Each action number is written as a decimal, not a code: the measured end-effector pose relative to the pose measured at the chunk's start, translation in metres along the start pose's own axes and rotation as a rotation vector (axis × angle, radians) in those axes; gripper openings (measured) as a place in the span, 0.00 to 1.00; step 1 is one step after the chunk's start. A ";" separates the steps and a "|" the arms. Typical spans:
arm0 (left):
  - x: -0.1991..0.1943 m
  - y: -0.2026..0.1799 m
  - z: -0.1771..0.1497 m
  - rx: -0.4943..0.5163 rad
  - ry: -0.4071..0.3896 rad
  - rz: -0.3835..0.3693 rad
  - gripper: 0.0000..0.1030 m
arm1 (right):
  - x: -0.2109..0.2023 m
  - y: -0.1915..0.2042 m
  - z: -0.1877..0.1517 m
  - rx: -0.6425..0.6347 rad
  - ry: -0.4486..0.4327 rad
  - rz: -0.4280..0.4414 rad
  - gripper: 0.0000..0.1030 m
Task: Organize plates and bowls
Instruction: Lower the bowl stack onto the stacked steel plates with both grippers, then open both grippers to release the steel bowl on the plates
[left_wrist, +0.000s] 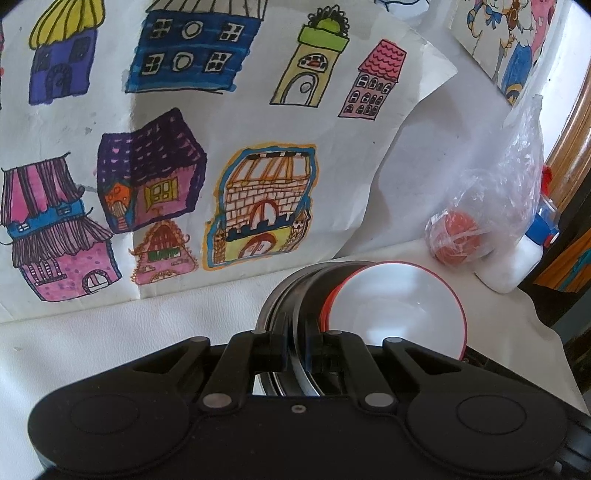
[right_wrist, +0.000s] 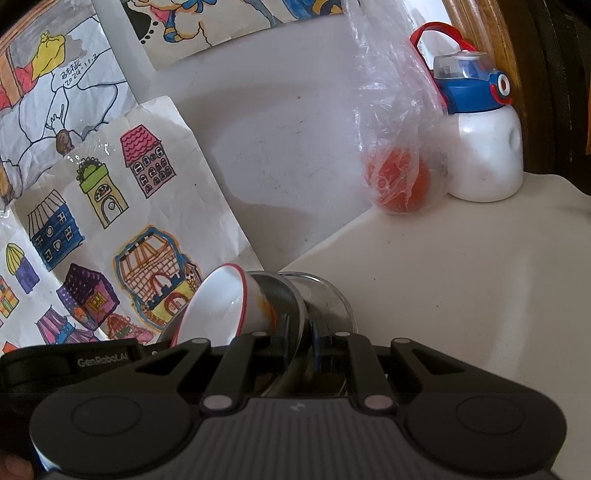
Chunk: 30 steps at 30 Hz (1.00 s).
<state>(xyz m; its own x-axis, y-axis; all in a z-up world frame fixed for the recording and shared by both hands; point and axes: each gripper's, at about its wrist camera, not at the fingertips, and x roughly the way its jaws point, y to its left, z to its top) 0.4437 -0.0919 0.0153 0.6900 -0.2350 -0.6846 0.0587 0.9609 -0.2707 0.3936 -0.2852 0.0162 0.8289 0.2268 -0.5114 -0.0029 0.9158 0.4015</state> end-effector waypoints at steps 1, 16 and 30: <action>0.000 0.001 0.000 -0.002 0.001 -0.002 0.06 | 0.000 0.000 0.000 0.003 -0.001 0.001 0.14; -0.003 0.003 -0.002 -0.010 -0.006 -0.018 0.08 | -0.002 0.006 -0.003 -0.049 -0.029 -0.031 0.17; -0.007 0.004 -0.004 -0.022 -0.004 -0.009 0.12 | -0.006 -0.001 -0.005 -0.040 -0.041 -0.051 0.34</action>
<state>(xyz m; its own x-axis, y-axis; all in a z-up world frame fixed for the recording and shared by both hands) 0.4361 -0.0870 0.0163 0.6922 -0.2427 -0.6797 0.0490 0.9554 -0.2912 0.3858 -0.2859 0.0152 0.8505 0.1671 -0.4987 0.0178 0.9385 0.3448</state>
